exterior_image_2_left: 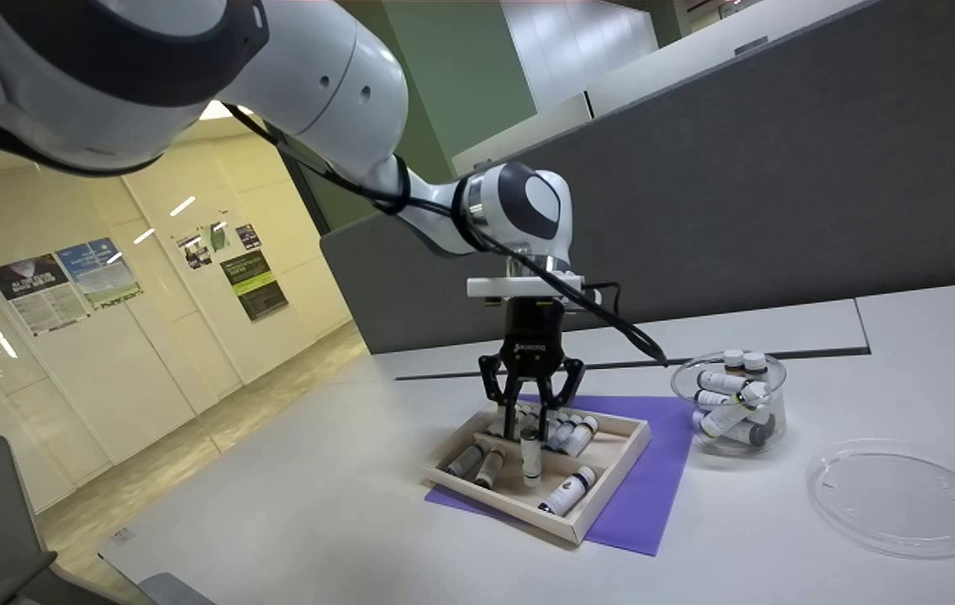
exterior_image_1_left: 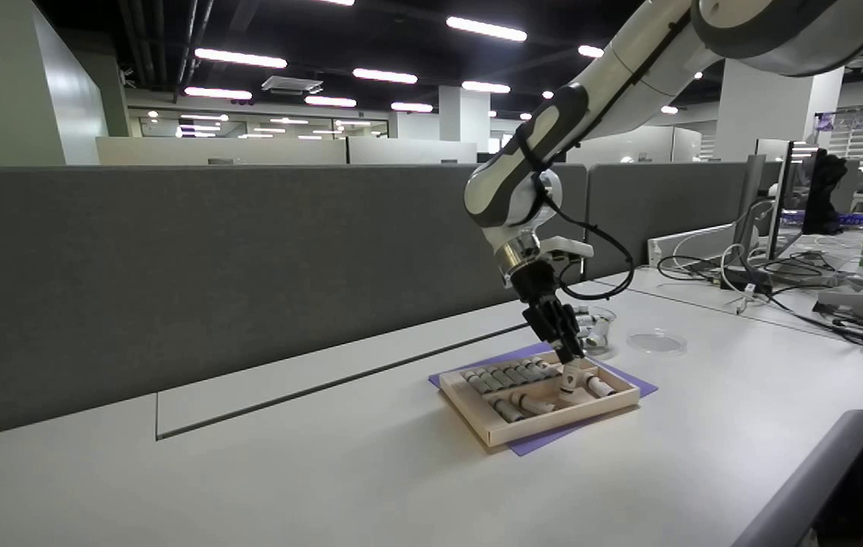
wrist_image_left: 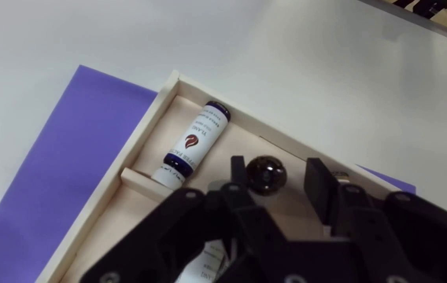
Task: Take one bottle from the container and place it on the bottom part of the tray
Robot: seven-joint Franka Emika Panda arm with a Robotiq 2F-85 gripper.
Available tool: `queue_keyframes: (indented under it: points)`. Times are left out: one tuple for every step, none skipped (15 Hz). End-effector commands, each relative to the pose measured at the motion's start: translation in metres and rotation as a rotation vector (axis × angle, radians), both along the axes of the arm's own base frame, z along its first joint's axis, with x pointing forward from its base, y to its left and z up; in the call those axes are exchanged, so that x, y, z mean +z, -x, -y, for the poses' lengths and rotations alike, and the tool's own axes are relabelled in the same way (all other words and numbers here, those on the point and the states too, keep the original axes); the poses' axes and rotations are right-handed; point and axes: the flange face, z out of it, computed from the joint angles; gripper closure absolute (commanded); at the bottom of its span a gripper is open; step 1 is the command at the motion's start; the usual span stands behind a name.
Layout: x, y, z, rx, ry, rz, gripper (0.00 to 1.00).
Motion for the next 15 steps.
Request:
queue_keyframes:
  points:
    - [0.027,-0.003,0.000,-0.034,-0.017,0.041,0.31]
    - [0.031,-0.005,0.001,-0.045,-0.025,0.050,0.22]
    - [0.038,-0.007,0.002,-0.055,-0.031,0.060,0.16]
    - [0.042,-0.009,0.004,-0.064,-0.034,0.067,0.09]
    - [0.047,-0.010,0.008,-0.076,-0.031,0.081,0.20]
    - [0.050,-0.012,0.012,-0.072,-0.025,0.092,0.45]
    - [0.052,-0.013,0.016,-0.075,-0.017,0.104,0.44]
    - [0.054,-0.013,0.020,-0.078,-0.010,0.114,0.46]
    - [0.054,-0.013,0.023,-0.082,-0.007,0.120,0.53]
    - [0.054,-0.012,0.026,-0.084,-0.005,0.123,0.63]
    - [0.054,-0.011,0.029,-0.080,-0.001,0.127,0.70]
    - [0.053,-0.009,0.031,-0.077,-0.001,0.127,0.77]
    - [0.053,-0.006,0.032,-0.077,-0.006,0.116,0.85]
    - [0.053,-0.003,0.032,-0.077,-0.009,0.099,0.92]
    - [0.053,0.001,0.032,-0.076,-0.014,0.080,0.99]
